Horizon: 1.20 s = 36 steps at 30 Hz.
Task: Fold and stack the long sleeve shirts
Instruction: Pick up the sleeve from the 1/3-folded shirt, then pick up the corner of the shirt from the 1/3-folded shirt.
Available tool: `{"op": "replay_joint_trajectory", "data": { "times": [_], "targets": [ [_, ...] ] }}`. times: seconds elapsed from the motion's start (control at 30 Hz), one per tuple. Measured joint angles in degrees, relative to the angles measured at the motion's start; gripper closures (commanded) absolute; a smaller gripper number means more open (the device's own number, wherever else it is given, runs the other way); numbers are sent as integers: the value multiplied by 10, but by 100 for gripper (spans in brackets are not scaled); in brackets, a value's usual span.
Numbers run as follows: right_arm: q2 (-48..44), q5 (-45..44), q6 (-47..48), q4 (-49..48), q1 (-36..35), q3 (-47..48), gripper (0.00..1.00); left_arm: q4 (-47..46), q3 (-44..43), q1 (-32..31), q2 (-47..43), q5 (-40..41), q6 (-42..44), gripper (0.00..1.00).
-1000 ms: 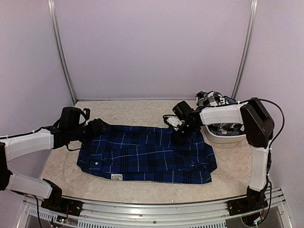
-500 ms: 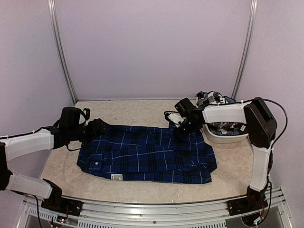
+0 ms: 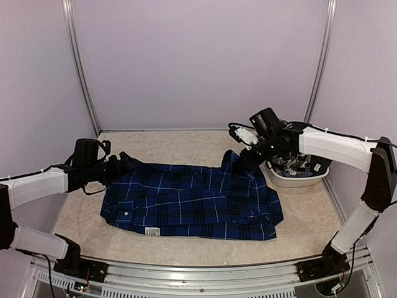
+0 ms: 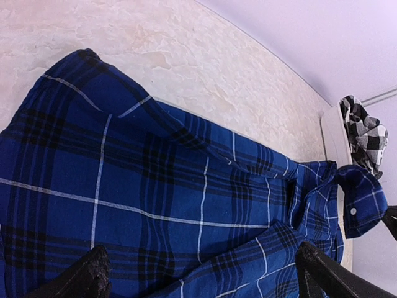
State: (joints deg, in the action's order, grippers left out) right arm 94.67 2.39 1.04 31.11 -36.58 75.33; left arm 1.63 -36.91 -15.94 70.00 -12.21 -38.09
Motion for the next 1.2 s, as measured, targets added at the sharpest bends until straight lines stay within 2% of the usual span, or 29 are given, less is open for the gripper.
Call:
{"op": "replay_joint_trajectory", "data": {
  "times": [0.33, 0.8, 1.0, 1.2],
  "targets": [
    [-148, -22, -26, 103, 0, 35, 100, -18, -34, 34, 73, -41, 0, 1],
    [-222, -11, -20, 161, 0, 128, 100, -22, -159, 50, 240, -45, 0, 8],
    [-224, -53, -21, 196, 0, 162, 100, -7, -171, 49, 251, -19, 53, 8],
    [-224, -89, -20, 227, 0, 193, 100, 14, -181, 20, 207, 48, 162, 7]
  ]
}}
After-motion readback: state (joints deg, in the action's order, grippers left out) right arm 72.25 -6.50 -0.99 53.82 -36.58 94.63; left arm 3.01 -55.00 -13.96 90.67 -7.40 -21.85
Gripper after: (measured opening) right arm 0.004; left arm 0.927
